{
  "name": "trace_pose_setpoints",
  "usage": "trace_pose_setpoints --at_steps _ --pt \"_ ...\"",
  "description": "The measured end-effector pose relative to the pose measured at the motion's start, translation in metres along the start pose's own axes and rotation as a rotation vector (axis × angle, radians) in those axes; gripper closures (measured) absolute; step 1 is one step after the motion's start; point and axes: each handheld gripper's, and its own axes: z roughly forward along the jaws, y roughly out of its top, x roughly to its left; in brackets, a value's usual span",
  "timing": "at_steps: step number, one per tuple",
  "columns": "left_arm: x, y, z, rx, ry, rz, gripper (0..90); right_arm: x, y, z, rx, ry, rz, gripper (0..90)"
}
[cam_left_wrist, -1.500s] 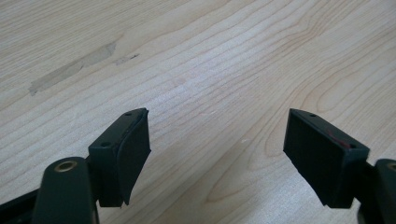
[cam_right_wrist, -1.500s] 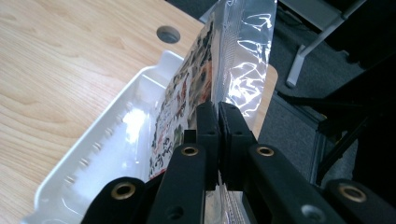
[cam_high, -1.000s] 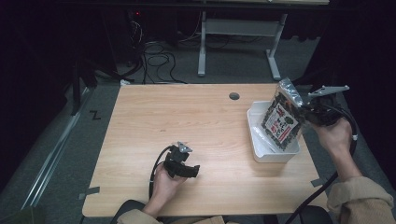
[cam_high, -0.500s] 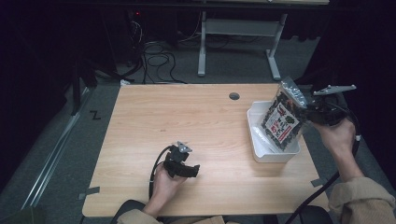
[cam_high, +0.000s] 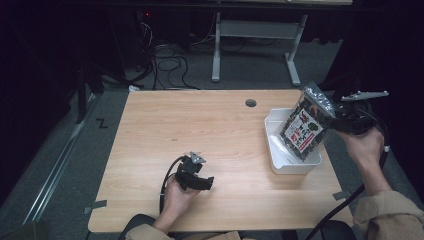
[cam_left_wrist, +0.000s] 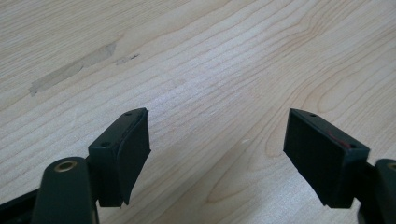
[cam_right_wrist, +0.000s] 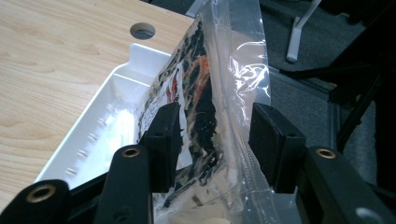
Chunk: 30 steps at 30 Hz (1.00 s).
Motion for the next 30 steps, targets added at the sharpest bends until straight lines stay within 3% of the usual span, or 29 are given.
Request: trace_pose_setpoints --at_steps 5,12,16,25,30 --pt "-0.001 0.0 -0.001 -0.011 0.0 0.005 23.7 -0.004 0.0 -0.004 -0.019 0.006 0.038 51.2" --pt "-0.001 0.0 -0.002 -0.018 0.001 0.005 23.7 -0.007 -0.002 -0.005 -0.028 0.0 0.046 49.0" --pt "-0.001 0.0 -0.002 -0.025 0.003 0.006 23.8 -0.006 -0.001 -0.012 -0.077 -0.006 0.049 48.9" --pt "-0.002 0.0 -0.004 -0.043 0.001 0.007 24.1 0.015 0.002 -0.03 -0.183 0.051 0.003 50.0" --pt "-0.001 0.0 -0.007 -0.06 0.003 0.005 24.4 0.03 0.001 -0.034 -0.206 0.104 -0.015 47.8"
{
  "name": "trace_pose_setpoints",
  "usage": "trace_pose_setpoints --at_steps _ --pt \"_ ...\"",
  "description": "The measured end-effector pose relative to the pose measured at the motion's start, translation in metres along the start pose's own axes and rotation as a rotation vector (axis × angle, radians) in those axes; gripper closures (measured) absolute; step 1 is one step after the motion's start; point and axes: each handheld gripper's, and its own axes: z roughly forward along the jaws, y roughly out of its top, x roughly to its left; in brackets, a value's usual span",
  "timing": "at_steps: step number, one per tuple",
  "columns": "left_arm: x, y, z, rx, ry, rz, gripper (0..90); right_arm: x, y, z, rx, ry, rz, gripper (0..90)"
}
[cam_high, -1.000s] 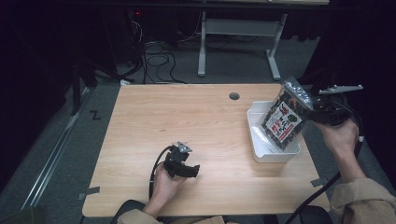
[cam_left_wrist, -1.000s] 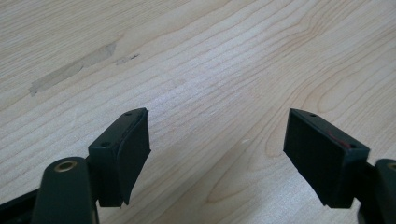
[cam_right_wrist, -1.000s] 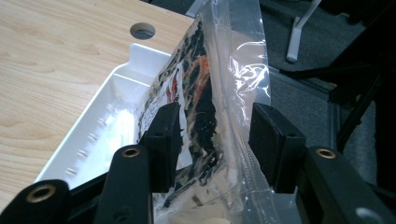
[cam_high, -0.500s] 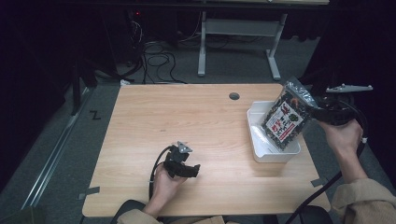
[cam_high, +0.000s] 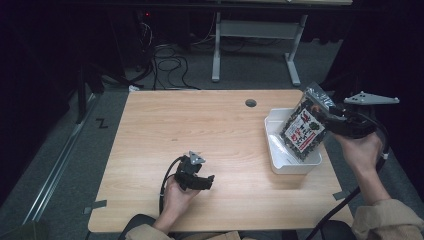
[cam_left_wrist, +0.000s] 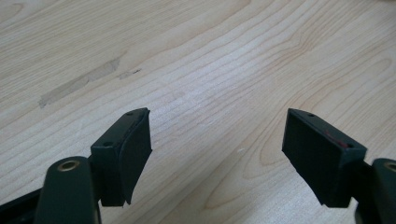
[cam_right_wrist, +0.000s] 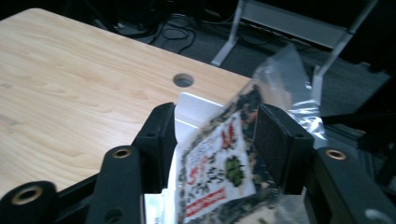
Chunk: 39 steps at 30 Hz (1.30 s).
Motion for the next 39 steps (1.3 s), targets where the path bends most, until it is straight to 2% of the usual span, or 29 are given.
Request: trace_pose_setpoints --at_steps 4,11,16,19,21,26,31,35,39 --pt "0.0 0.0 -0.001 -0.013 -0.001 -0.001 24.4 0.015 -0.004 -0.003 -0.048 0.074 -0.002 42.7" --pt "-0.001 0.0 -0.002 -0.024 -0.006 0.004 24.5 0.042 -0.014 -0.006 -0.076 0.182 -0.029 40.3" --pt "-0.001 0.0 -0.003 -0.035 -0.004 0.004 24.6 0.058 -0.02 -0.007 -0.091 0.262 -0.045 38.8" --pt "0.0 0.0 -0.004 -0.043 -0.001 0.003 24.6 0.064 -0.024 -0.007 -0.11 0.294 -0.063 38.4" --pt "-0.001 0.0 -0.004 -0.045 -0.001 0.004 24.6 0.068 -0.026 -0.007 -0.111 0.305 -0.06 37.9" --pt "-0.001 0.0 -0.005 -0.05 -0.001 0.006 24.7 0.074 -0.032 -0.007 -0.119 0.294 -0.043 38.4" --pt "-0.001 0.0 -0.005 -0.051 -0.001 0.005 24.7 0.077 -0.04 -0.003 -0.105 0.307 -0.013 35.5" --pt "-0.001 0.0 -0.005 -0.055 -0.005 0.007 24.8 0.081 -0.047 0.001 -0.077 0.284 0.002 32.0" --pt "-0.001 0.0 -0.005 -0.057 -0.008 0.005 24.9 0.085 -0.053 0.004 -0.072 0.305 0.009 31.6"
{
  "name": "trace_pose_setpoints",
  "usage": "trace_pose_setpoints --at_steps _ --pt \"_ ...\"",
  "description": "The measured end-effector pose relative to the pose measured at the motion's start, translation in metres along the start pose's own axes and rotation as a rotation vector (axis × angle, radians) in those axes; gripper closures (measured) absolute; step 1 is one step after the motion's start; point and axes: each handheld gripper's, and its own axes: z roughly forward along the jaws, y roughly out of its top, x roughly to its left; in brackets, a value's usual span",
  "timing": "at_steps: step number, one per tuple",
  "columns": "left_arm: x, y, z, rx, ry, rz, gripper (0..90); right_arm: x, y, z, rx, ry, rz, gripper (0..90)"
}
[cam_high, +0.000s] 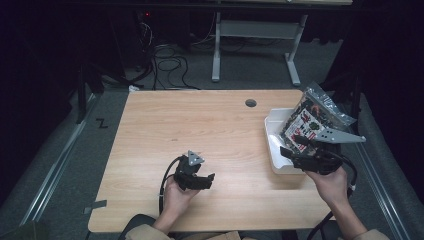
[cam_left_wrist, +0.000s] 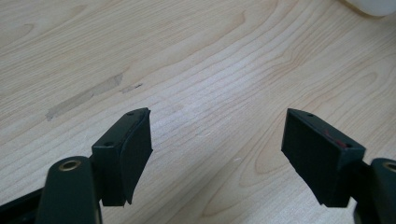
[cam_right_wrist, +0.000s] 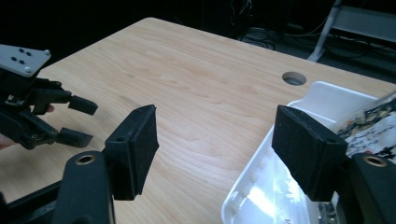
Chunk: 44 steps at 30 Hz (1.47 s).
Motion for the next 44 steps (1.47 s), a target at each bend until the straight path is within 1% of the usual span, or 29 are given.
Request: trace_pose_setpoints --at_steps 2,3,7,8,9,13,14,15,18,20,25,27,28,29,30,32,34,36,37,39,42,44 --pt "0.0 0.0 0.0 -0.004 0.0 0.002 24.9 0.002 -0.002 0.001 0.002 0.018 0.016 31.5" --pt "-0.001 0.0 -0.001 -0.003 0.001 0.004 24.9 0.004 -0.004 0.001 -0.001 0.031 0.012 31.4" --pt "-0.001 0.0 -0.001 -0.005 -0.001 0.005 25.0 0.01 -0.009 0.004 0.003 0.053 -0.001 30.3" --pt "-0.001 0.0 -0.001 -0.006 -0.003 0.004 25.0 0.012 -0.01 0.004 0.008 0.052 0.005 29.9" --pt "-0.001 0.0 -0.001 -0.004 -0.003 0.005 25.0 0.013 -0.013 0.005 0.004 0.049 -0.004 30.2" --pt "-0.002 0.0 -0.001 -0.006 -0.004 0.008 25.1 0.017 -0.019 0.01 0.001 0.06 -0.001 29.8" --pt "-0.002 0.0 -0.001 -0.007 -0.004 0.008 25.2 0.018 -0.021 0.011 0.005 0.065 0.004 29.9" --pt "-0.002 0.0 -0.001 -0.008 -0.005 0.008 25.2 0.019 -0.023 0.013 0.005 0.073 -0.001 29.9" --pt "-0.002 0.0 -0.001 -0.007 -0.006 0.008 25.3 0.021 -0.029 0.018 0.02 0.086 0.001 28.5" --pt "-0.002 0.0 -0.001 -0.005 -0.007 0.01 25.3 0.022 -0.031 0.021 0.037 0.089 0.011 28.0" --pt "-0.003 0.0 -0.001 -0.007 -0.009 0.011 25.4 0.025 -0.04 0.028 0.047 0.104 0.014 27.5" --pt "-0.003 0.0 0.0 -0.006 -0.011 0.007 25.4 0.027 -0.044 0.034 0.074 0.105 0.0 27.0" --pt "-0.004 0.0 0.0 -0.004 -0.011 0.006 25.3 0.028 -0.047 0.038 0.09 0.097 -0.011 26.6" --pt "-0.004 0.0 0.0 -0.004 -0.012 0.006 25.4 0.029 -0.052 0.044 0.105 0.085 -0.03 26.1" --pt "-0.004 0.0 0.0 -0.004 -0.013 0.008 25.4 0.03 -0.055 0.048 0.119 0.084 -0.036 25.6" --pt "-0.004 0.0 0.0 -0.002 -0.016 0.011 25.3 0.031 -0.068 0.064 0.171 0.082 -0.073 25.6" --pt "-0.004 0.0 0.001 0.004 -0.019 0.01 25.3 0.03 -0.08 0.076 0.21 0.084 -0.085 25.6" --pt "-0.004 0.0 0.001 0.004 -0.021 0.01 25.3 0.029 -0.092 0.088 0.246 0.092 -0.072 26.9" --pt "-0.004 0.0 0.001 0.003 -0.022 0.01 25.4 0.03 -0.095 0.091 0.252 0.078 -0.099 27.2" --pt "-0.004 0.0 0.001 0.005 -0.024 0.012 25.5 0.032 -0.097 0.092 0.263 0.079 -0.118 28.1" --pt "-0.005 0.001 0.001 0.004 -0.024 0.018 25.5 0.032 -0.099 0.093 0.281 0.093 -0.108 28.2" --pt "-0.005 0.001 0.002 0.005 -0.026 0.018 25.5 0.033 -0.1 0.093 0.28 0.088 -0.122 28.2"
